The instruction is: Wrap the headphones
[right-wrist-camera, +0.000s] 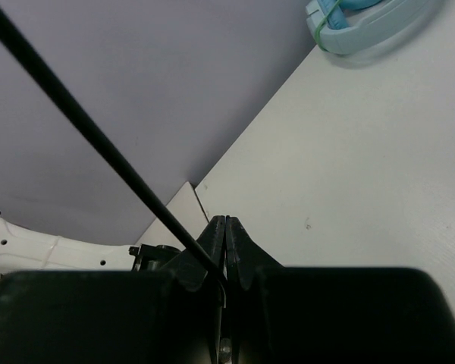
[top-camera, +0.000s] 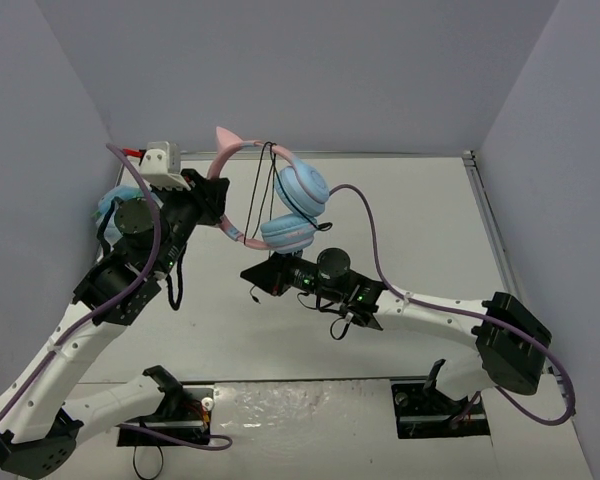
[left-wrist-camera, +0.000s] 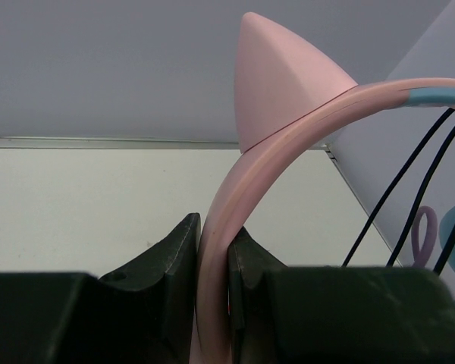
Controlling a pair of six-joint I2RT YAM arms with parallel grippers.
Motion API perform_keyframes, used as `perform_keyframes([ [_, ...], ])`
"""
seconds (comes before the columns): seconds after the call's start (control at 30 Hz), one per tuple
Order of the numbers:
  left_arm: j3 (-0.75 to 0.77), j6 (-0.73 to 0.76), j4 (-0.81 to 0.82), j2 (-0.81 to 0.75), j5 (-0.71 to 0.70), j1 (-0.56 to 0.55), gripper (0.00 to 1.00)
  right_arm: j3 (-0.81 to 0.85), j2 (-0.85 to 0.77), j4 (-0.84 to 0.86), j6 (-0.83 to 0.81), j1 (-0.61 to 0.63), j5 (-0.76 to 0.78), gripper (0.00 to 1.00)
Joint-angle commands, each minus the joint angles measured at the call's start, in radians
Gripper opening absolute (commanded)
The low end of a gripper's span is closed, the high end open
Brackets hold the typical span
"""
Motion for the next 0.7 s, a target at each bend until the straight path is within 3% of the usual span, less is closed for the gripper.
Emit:
perform_keyframes([
  [0.0,0.045,-0.007,0.234,0.004,-0.074,-0.006,0.0,-0.011,-0.012,0.149,0.035,0.023,0.013,0.0],
  [0.67,0.019,0.076,0.3,0.034,-0.257,-0.006,0.0,-0.083,0.013,0.32,0.128,0.092,0.025,0.0],
])
